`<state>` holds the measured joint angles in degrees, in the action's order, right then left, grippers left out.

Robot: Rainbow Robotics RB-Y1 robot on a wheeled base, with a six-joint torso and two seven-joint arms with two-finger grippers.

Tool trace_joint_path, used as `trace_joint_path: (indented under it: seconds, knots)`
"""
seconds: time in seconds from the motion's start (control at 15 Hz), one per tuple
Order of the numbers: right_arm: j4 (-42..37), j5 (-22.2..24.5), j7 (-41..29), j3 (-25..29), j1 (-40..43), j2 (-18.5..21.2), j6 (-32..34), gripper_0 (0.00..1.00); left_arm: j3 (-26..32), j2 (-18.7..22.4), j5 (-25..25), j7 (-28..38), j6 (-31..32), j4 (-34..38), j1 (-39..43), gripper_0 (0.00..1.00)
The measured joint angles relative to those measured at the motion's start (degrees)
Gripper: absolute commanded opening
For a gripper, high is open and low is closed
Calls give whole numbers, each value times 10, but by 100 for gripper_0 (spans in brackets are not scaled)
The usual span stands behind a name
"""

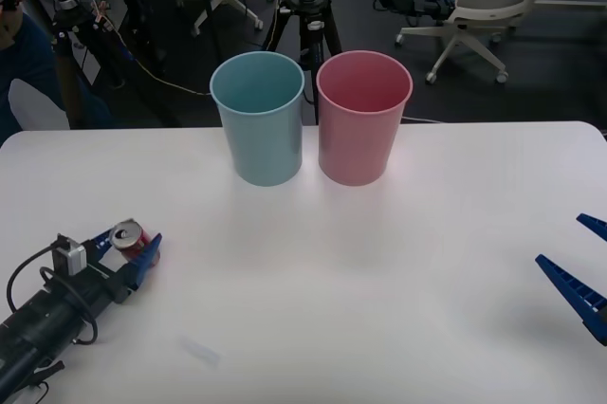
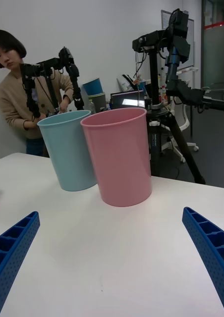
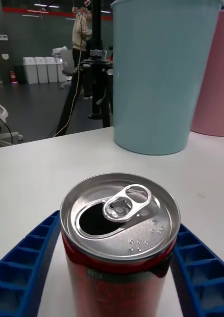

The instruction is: Grasp the object on the table and drop it into the matching bin: aluminum can to the light blue bin, PET bottle to the pink bin.

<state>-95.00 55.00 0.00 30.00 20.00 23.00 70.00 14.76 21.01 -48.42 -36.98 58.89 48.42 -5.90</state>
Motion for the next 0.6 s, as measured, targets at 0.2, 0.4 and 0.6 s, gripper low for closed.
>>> trace_joint_path:
  seconds: [0.2,0.4,0.6]
  knots:
    - [0,0,0,0,0,0,0,100,-2,0,0,9,0,0,0,0]
    - [0,0,0,0,0,0,0,100,-3,0,-1,15,0,0,0,0]
    - [0,0,0,0,0,0,0,100,-2,0,-11,30,4,15,2,0]
